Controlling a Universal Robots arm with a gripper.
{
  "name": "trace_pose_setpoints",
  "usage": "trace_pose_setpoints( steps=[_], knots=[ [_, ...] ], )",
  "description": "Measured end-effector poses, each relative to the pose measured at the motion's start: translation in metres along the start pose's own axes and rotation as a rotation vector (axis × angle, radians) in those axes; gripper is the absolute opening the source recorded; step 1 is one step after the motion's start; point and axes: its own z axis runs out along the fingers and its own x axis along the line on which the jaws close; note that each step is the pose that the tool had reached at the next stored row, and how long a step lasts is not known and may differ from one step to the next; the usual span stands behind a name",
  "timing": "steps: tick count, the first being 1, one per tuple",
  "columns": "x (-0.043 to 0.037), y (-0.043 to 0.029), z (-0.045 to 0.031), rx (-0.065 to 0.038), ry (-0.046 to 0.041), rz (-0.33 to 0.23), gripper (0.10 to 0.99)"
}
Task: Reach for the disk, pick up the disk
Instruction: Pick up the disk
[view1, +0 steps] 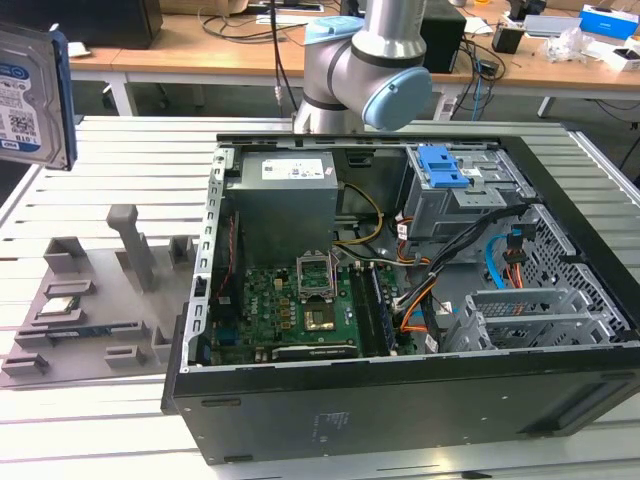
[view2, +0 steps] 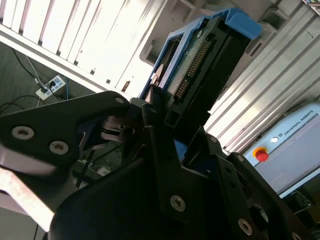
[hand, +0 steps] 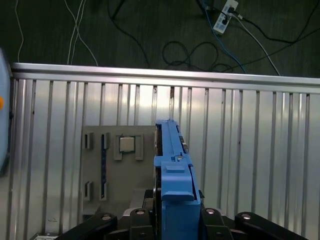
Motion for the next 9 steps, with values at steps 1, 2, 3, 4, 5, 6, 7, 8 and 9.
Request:
trace_pose_setpoints(
  steps=[1, 2, 3, 4, 5, 6, 7, 8, 9],
  knots=[
    [0.0, 0.0, -0.0019, 0.0, 0.0, 0.0, 0.369],
    [0.0, -0.0001, -0.0035, 0.0, 0.0001, 0.0, 0.369],
    [0.0, -0.0001, -0.0058, 0.0, 0.0, 0.0, 0.369],
    [0.0, -0.0002, -0.0072, 0.0, 0.0, 0.0, 0.369],
    [0.0, -0.0002, -0.0087, 0.0, 0.0, 0.0, 0.369],
    [0.0001, -0.0002, -0.0107, 0.0, 0.0, 0.0, 0.369],
    [0.0001, -0.0003, -0.0121, 0.0, 0.0, 0.0, 0.369],
    [0.0001, -0.0003, -0.0145, 0.0, 0.0, 0.0, 0.369],
    [0.0001, -0.0004, -0.0159, 0.0, 0.0, 0.0, 0.369]
  ],
)
